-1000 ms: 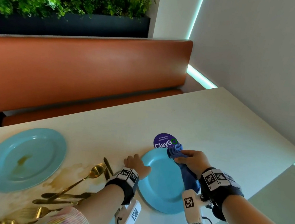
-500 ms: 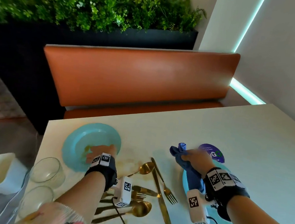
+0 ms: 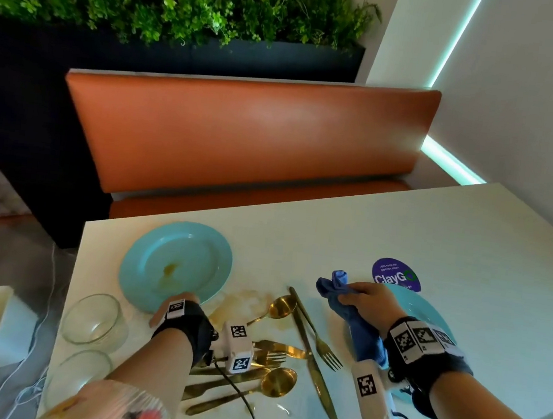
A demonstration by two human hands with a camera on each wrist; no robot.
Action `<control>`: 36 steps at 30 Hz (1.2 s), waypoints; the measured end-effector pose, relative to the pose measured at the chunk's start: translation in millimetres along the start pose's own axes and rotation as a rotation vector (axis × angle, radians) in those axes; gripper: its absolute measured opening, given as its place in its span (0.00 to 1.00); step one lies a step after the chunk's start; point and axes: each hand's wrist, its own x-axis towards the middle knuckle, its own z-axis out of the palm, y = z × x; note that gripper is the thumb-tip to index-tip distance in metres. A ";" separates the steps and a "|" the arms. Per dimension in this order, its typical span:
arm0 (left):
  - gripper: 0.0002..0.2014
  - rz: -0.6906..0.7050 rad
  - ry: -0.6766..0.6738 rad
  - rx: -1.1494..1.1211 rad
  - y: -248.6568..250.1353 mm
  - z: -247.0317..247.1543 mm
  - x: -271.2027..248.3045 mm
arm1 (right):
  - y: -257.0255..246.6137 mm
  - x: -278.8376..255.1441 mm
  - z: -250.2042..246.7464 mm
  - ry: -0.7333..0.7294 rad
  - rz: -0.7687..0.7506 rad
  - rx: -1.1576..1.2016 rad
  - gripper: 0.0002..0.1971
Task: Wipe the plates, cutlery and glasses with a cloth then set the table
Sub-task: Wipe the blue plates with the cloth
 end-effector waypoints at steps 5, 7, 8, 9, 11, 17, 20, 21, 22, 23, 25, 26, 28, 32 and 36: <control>0.21 -0.066 0.163 -0.540 20.7 -5.9 -21.0 | 7.2 -5.3 -9.0 0.034 0.013 0.058 0.04; 0.24 -0.121 0.262 -0.729 38.3 -6.9 -24.0 | 6.2 -8.3 -12.4 0.043 0.006 0.087 0.05; 0.24 -0.112 0.257 -0.834 43.9 -8.6 -28.8 | 5.6 -10.1 -13.9 0.046 -0.003 0.090 0.06; 0.24 -0.068 0.278 -0.852 48.6 -7.7 -33.1 | 5.2 -11.7 -15.4 0.051 -0.014 0.088 0.06; 0.23 0.040 0.297 -0.823 53.2 -6.1 -46.2 | 4.1 -15.4 -18.5 0.071 -0.036 0.075 0.04; 0.22 0.281 0.175 -0.950 65.3 6.6 -68.5 | -2.5 -35.1 -29.6 0.164 -0.147 -0.130 0.06; 0.19 0.387 -0.037 -0.990 68.0 20.0 -81.3 | -7.3 -40.5 -37.1 0.281 -0.203 -0.181 0.10; 0.18 0.407 -0.109 -0.990 68.5 24.2 -90.3 | -8.8 -43.3 -38.8 0.321 -0.228 -0.164 0.11; 0.16 0.415 -0.175 -0.977 68.7 29.0 -99.1 | -9.8 -45.5 -39.5 0.362 -0.249 -0.156 0.12; 0.14 0.413 -0.245 -0.946 67.5 34.3 -108.1 | -9.1 -47.3 -39.3 0.398 -0.265 -0.165 0.13; 0.11 0.398 -0.361 -0.860 64.9 48.7 -118.1 | -3.4 -48.8 -35.5 0.445 -0.290 -0.229 0.16; 0.12 0.398 -0.401 -0.804 64.5 55.8 -122.7 | 1.1 -51.3 -31.3 0.463 -0.311 -0.275 0.18; 0.13 0.406 -0.456 -0.752 67.0 65.8 -131.9 | 14.4 -57.2 -20.5 0.520 -0.386 -0.434 0.18; 0.13 0.463 -0.445 -0.767 79.7 78.2 -143.1 | 43.1 -72.5 -6.9 0.534 -0.465 -0.545 0.23; 0.13 0.514 -0.410 -0.755 84.7 90.4 -147.6 | 80.3 -81.6 -11.8 0.521 -0.780 -0.568 0.16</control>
